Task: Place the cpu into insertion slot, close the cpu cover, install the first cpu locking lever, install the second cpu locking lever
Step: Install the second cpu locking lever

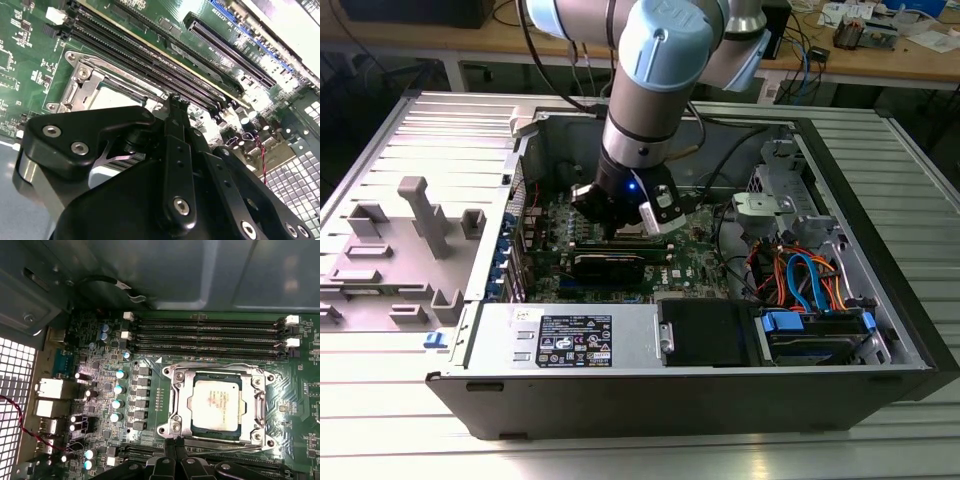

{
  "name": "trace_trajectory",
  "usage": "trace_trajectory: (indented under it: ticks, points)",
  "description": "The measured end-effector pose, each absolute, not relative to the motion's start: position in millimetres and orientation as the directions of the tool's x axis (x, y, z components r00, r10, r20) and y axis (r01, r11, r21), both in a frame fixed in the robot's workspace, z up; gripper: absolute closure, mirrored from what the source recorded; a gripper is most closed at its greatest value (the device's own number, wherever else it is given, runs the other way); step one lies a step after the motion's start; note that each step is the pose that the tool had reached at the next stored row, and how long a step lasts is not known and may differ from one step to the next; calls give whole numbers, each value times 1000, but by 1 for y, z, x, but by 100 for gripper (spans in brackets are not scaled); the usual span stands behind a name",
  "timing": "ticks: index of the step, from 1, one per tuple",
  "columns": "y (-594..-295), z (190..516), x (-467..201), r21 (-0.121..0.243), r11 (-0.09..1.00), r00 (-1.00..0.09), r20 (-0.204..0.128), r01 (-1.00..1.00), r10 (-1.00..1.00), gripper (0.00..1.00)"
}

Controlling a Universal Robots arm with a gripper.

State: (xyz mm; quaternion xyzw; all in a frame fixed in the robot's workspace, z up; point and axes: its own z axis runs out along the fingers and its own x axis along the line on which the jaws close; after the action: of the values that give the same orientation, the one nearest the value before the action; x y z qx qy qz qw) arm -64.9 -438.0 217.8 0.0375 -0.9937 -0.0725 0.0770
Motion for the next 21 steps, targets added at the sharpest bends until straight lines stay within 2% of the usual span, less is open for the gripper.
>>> trace_trajectory:
  ticks: [11, 21]
  points:
    - [-438, 205, -70, 181, 981, -985, 145, -62, -89, 89]
    - [-439, 206, -71, 189, 980, -985, 144, -62, -91, 89]
